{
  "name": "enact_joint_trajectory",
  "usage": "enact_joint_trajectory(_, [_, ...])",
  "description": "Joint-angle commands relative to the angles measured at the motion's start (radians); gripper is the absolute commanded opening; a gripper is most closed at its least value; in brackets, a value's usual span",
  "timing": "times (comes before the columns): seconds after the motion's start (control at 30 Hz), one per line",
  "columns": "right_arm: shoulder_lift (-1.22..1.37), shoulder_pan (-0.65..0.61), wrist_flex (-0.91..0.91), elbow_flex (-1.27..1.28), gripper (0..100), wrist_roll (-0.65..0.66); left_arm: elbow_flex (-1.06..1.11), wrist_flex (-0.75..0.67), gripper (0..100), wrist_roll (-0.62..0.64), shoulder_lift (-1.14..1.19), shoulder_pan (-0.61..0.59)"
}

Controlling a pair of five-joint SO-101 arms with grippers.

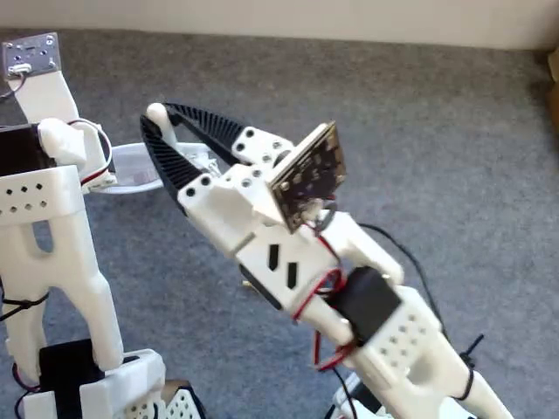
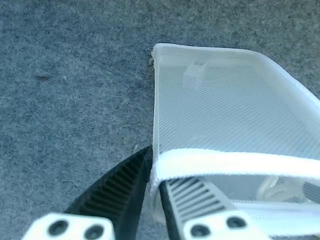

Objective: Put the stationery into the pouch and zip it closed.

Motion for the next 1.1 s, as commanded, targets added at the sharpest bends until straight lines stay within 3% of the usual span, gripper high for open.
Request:
enact_joint_trajectory(0.0, [-0.024, -0.004, -0.243, 0.088, 0.4, -0.006, -0.004, 0.000, 0, 0.011, -0.007, 0.018])
enact_joint_trajectory(0.3, [-0.013, -0.002, -0.539, 0.220, 0.4, -0.003, -0.004, 0.000, 0, 0.011, -0.007, 0.018])
enact_joint_trajectory(0.73, [0.139, 0.116, -0.771, 0.371, 0.4, -0.003, -0.004, 0.000, 0, 0.009, -0.007, 0.018])
enact_joint_trajectory(0.9, [0.171, 0.120, -0.777, 0.403, 0.4, 0.006, -0.004, 0.000, 0, 0.009, -0.007, 0.018])
enact_joint_trajectory(1.07, [0.177, 0.099, -0.696, 0.403, 0.5, 0.143, -0.004, 0.000, 0, 0.009, -0.007, 0.018])
